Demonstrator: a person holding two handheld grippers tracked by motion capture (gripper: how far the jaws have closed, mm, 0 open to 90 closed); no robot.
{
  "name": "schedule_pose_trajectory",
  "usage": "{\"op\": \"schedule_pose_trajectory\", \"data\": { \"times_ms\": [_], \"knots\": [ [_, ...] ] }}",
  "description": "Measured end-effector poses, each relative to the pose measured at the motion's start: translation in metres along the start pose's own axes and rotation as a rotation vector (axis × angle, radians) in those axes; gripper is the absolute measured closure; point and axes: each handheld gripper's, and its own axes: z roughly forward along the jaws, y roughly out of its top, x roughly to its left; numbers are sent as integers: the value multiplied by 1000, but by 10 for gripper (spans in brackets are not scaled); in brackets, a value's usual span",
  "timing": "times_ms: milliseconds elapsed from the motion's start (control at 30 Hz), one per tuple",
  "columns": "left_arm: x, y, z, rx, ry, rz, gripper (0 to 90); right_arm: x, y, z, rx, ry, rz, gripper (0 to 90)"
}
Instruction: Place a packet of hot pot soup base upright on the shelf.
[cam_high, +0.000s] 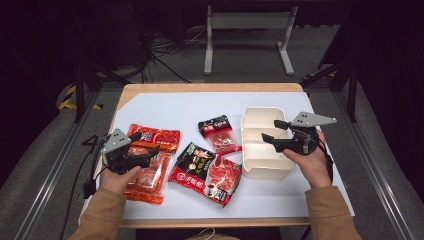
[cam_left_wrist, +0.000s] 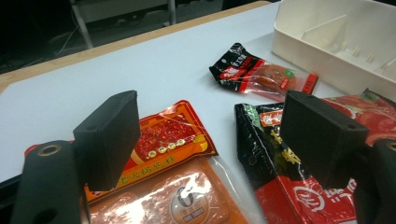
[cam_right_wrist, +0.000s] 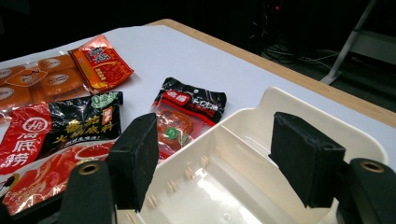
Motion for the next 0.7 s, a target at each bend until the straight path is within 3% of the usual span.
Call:
{"op": "schedule_pose_trajectory", "data": {
  "times_ms": [100,333,400,533,700],
  "knots": [
    [-2,1,-1,3,-26,-6,196,0,0,0,-4,-1,3,325],
    [-12,3,0,40,-25,39,209,0,1,2,1,0,1,322],
    [-14,4,2,76,-48,45,214,0,2,2,-1,0,2,321],
    [-22,6,3,72,-96,44,208,1,2,3,1,-3,-1,318],
    [-36,9,7,93,-102,69,206,1,2,3,0,1,-2,313]
  ]
}}
